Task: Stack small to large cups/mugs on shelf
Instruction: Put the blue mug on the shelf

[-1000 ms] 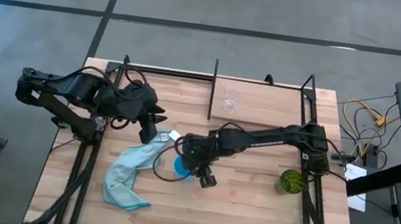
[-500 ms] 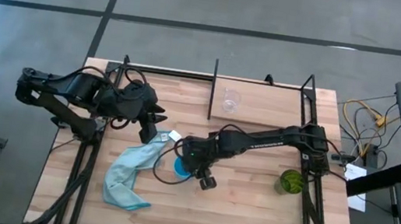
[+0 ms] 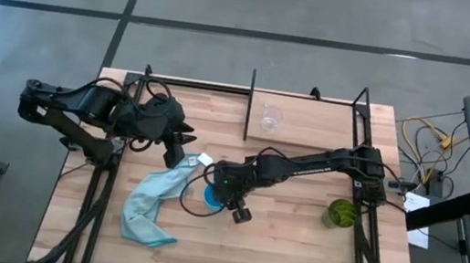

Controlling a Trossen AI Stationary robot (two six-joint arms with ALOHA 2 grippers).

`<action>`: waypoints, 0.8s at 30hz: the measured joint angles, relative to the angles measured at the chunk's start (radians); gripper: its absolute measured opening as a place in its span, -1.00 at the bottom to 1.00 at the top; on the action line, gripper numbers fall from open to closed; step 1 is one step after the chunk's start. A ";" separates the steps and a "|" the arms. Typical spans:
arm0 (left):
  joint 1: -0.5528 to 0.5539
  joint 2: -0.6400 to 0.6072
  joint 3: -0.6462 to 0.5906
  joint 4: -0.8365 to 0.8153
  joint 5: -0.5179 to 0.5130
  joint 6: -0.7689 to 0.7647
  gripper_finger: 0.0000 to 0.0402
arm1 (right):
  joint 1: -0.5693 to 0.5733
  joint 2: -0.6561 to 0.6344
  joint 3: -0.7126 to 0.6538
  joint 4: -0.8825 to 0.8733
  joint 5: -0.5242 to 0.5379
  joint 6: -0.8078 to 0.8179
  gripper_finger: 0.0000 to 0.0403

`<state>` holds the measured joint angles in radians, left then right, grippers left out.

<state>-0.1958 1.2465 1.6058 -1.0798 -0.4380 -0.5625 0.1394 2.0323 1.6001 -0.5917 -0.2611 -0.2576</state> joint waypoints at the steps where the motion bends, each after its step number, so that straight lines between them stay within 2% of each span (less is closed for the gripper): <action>1: 0.000 0.000 0.000 0.000 -0.004 0.000 -0.50 | 0.000 0.000 0.000 0.001 0.000 0.006 -0.49; 20: 0.000 0.000 0.001 0.001 -0.025 0.000 -0.50 | 0.005 0.000 -0.050 0.005 0.000 0.022 -0.50; 24: 0.000 0.000 0.001 0.001 -0.032 0.000 -0.50 | 0.005 0.000 -0.051 0.008 0.000 0.022 -0.69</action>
<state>-0.1959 1.2465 1.6066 -1.0786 -0.4704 -0.5621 0.1440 2.0323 1.5486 -0.5837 -0.2611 -0.2360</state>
